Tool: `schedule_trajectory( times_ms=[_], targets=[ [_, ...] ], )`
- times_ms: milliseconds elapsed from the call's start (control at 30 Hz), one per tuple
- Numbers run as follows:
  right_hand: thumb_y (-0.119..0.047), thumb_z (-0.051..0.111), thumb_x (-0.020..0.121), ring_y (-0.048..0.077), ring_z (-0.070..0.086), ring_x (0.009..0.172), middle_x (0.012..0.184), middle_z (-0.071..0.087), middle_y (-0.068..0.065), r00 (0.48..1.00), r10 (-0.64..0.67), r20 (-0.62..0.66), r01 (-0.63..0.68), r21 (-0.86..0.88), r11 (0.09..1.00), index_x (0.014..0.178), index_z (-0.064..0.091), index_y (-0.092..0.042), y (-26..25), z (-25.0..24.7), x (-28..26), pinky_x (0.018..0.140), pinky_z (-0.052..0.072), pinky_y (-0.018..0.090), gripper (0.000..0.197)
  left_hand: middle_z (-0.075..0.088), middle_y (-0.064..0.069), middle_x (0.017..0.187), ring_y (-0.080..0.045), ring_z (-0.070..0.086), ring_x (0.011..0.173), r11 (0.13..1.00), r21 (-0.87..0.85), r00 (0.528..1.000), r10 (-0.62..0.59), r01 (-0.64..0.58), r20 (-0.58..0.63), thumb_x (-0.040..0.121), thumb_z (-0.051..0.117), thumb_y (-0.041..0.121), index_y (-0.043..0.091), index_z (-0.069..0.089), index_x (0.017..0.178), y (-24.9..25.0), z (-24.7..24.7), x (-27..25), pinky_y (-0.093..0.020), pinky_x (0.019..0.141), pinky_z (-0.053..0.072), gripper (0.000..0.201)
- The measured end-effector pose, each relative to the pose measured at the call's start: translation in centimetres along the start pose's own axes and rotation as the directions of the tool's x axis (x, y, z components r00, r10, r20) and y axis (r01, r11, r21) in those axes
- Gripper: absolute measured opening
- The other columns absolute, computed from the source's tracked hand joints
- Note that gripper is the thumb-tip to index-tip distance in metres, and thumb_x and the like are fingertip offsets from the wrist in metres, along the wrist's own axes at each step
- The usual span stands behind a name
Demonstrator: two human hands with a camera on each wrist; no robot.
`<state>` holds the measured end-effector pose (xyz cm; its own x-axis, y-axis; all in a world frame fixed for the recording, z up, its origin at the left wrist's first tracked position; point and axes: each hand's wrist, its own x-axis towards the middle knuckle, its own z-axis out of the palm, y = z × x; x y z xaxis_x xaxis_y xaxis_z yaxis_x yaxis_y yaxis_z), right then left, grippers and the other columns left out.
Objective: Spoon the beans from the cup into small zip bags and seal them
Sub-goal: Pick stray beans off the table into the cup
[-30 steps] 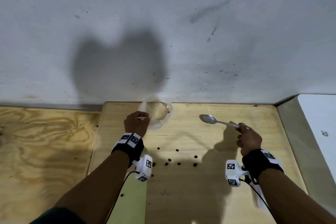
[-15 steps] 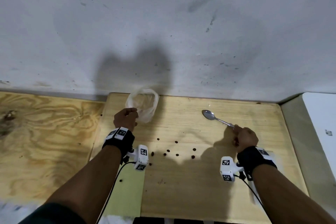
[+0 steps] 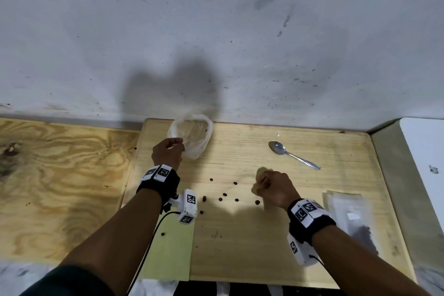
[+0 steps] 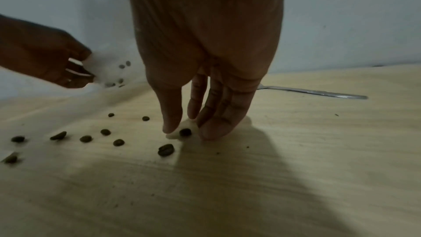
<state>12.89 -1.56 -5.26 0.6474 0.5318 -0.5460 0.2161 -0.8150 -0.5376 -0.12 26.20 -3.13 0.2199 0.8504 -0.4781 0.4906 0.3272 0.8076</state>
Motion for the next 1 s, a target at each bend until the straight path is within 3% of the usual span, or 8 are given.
schedule_trajectory(
  times_ms=[100,400,467,533,633,700,833,1000],
  targets=[
    [-0.019,0.070,0.075,0.014,0.067,0.081,0.082,0.071,-0.005,1.000,0.015,0.000,-0.015,-0.132,0.991,0.076,0.068,-0.024,-0.6,0.6,0.4,0.068,0.047,0.020,0.005,0.066,0.009,0.070,-0.017,0.063,0.064,1.000,0.008,1.000,0.015,-0.015,0.020,0.071,0.071,0.008,0.023,0.075,0.081,0.1,0.2,-0.3,-0.045,0.076,0.060,0.019],
    [-0.024,0.064,0.080,0.017,0.065,0.079,0.081,0.070,-0.004,0.998,-0.012,-0.065,0.002,-0.156,0.988,0.078,0.071,-0.017,-0.8,1.4,0.4,0.065,0.041,0.019,0.010,0.073,0.001,0.087,-0.026,0.068,0.089,0.999,0.029,0.994,0.043,-0.046,0.098,0.060,0.069,0.017,0.030,0.074,0.072,-0.2,0.6,-0.7,-0.047,0.083,0.058,0.018],
    [-0.023,0.072,0.076,0.009,0.063,0.074,0.074,0.068,-0.011,0.998,-0.007,-0.070,0.003,-0.069,0.998,0.076,0.071,-0.017,-0.6,1.0,0.0,0.060,0.040,0.011,0.006,0.073,0.002,0.087,-0.026,0.068,0.090,0.999,0.027,0.993,0.040,-0.043,0.111,0.060,0.069,0.017,0.030,0.074,0.072,-0.2,0.6,-0.8,-0.046,0.083,0.058,0.018],
    [-0.016,0.078,0.074,0.008,0.061,0.061,0.066,0.067,-0.007,0.997,0.046,-0.063,-0.034,0.173,0.984,0.073,0.068,-0.011,-0.2,0.6,-0.6,0.056,0.042,0.010,0.012,0.073,0.002,0.088,-0.025,0.068,0.090,0.999,0.024,0.992,0.044,-0.047,0.120,0.058,0.069,0.019,0.032,0.073,0.070,-0.3,0.6,-1.0,-0.046,0.083,0.058,0.018],
    [0.007,0.074,0.076,0.027,0.057,0.056,0.065,0.064,0.013,0.987,0.157,0.036,-0.141,0.660,0.738,0.080,0.062,-0.003,0.6,0.0,-2.0,0.053,0.045,0.031,0.016,0.073,0.002,0.089,-0.026,0.068,0.091,0.998,0.023,0.991,0.048,-0.052,0.128,0.054,0.068,0.022,0.033,0.073,0.068,-0.4,0.4,-1.1,-0.047,0.083,0.058,0.018],
    [0.013,0.065,0.080,0.028,0.057,0.058,0.065,0.061,0.014,0.983,0.178,0.054,-0.164,0.702,0.694,0.088,0.064,-0.001,0.9,-0.1,-2.7,0.051,0.045,0.030,0.015,0.073,0.002,0.089,-0.027,0.068,0.090,0.997,0.028,0.988,0.061,-0.065,0.140,0.056,0.068,0.020,0.032,0.073,0.069,-0.4,0.3,-1.3,-0.047,0.083,0.058,0.019],
    [0.013,0.037,0.077,0.024,0.049,0.052,0.065,0.057,0.012,0.978,0.191,0.086,-0.198,0.674,0.711,0.082,0.068,-0.001,0.9,0.0,-4.1,0.045,0.034,0.024,0.034,0.070,0.004,0.088,-0.025,0.067,0.091,0.995,0.038,0.983,0.090,-0.097,0.160,0.064,0.071,0.015,0.031,0.073,0.072,-0.5,0.1,-1.7,-0.047,0.084,0.058,0.018],
    [-0.001,0.053,0.082,0.018,0.048,0.057,0.051,0.055,-0.003,0.970,0.241,-0.042,-0.202,0.417,0.886,0.052,0.057,-0.016,0.9,1.6,-4.1,0.053,0.035,0.026,0.034,0.068,0.007,0.084,-0.018,0.066,0.079,0.995,0.024,0.983,0.090,-0.095,0.160,0.070,0.073,0.012,0.029,0.074,0.078,-0.5,-0.1,-1.8,-0.046,0.083,0.059,0.018]
  ],
)
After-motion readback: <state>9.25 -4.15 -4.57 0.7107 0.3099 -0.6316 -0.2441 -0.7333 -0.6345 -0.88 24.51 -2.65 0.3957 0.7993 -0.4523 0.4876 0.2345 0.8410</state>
